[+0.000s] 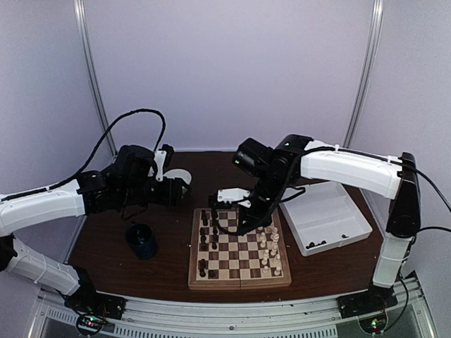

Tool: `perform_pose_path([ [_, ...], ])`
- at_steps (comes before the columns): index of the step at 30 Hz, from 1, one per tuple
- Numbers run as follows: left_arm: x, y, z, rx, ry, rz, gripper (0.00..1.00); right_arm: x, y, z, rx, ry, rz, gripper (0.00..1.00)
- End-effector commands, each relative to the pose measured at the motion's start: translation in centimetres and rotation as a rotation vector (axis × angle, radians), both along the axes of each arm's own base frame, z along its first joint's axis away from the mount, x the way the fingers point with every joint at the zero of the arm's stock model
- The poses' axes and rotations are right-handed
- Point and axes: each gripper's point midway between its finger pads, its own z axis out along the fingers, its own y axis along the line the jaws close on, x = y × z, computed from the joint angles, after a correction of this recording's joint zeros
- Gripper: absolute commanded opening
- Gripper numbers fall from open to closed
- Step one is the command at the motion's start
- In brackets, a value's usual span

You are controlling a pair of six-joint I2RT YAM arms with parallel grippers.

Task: Set up the chess pieces on the board
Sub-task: Place the pawn at c7.

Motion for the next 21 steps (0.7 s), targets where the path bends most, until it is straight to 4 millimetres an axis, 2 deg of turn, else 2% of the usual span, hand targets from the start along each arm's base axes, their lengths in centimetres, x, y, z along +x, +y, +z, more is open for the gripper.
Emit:
perform_pose_path([
  [1,0.0,2.7,0.4,0.011,-0.024,0.096,0.69,-1.5,2.9,-0.7,-0.065,-0.016,0.079,0.09],
  [5,-0.2,4.7,1.1,0.016,-0.059,0.155,0.71,-2.1,5.2,-2.8,-0.127,-0.015,0.114,0.09],
  [9,-0.6,6.1,1.8,0.021,-0.08,0.187,0.71,-2.5,6.5,-4.2,-0.167,-0.036,0.138,0.09],
  [13,-0.9,7.1,1.9,0.027,-0.088,0.207,0.71,-2.2,7.2,-5.1,-0.187,-0.052,0.134,0.1],
  [21,-1.1,7.6,1.7,0.027,-0.089,0.216,0.72,-1.8,7.8,-6.9,-0.232,-0.061,0.128,0.1],
])
